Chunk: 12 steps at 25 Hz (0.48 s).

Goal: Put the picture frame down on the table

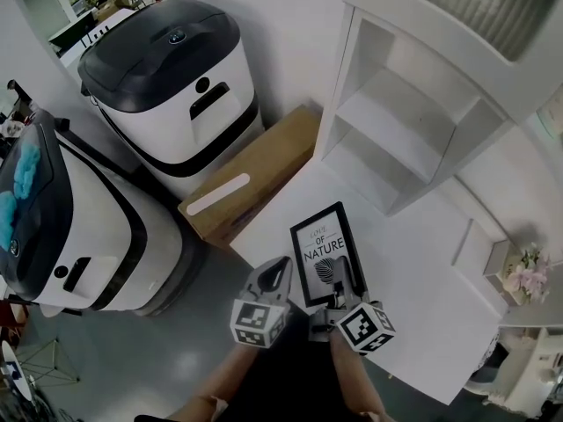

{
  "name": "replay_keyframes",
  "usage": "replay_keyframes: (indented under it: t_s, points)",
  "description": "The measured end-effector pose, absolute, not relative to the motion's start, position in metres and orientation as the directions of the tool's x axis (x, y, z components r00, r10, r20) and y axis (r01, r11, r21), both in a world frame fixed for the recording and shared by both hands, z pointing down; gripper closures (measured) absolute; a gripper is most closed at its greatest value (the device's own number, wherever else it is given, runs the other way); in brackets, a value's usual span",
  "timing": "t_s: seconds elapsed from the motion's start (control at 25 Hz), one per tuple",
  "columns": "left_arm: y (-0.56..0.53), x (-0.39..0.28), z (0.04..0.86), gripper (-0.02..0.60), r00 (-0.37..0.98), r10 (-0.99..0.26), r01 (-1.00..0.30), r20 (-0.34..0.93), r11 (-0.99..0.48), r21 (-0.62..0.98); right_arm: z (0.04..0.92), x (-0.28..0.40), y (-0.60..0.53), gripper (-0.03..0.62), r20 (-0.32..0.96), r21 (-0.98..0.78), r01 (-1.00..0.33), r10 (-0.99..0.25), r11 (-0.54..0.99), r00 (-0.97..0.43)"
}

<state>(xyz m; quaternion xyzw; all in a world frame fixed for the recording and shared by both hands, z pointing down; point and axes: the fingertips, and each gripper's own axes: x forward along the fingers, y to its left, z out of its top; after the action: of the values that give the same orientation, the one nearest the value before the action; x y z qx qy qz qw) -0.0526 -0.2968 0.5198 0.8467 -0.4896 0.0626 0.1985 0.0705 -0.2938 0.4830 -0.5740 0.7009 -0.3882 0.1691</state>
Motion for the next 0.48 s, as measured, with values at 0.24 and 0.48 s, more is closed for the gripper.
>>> replay_keyframes:
  t_s: [0.24, 0.48]
  points:
    - [-0.303, -0.052, 0.519, 0.569, 0.503, -0.81, -0.86, 0.3, -0.438, 0.261, 0.499, 0.074, -0.305, 0.58, 0.208, -0.859, -0.511, -0.928, -0.023, -0.309]
    - [-0.308, -0.056, 0.523, 0.569, 0.488, -0.817, -0.87, 0.308, -0.427, 0.246, 0.517, 0.075, -0.312, 0.58, 0.233, -0.905, -0.418, -0.918, -0.084, -0.321]
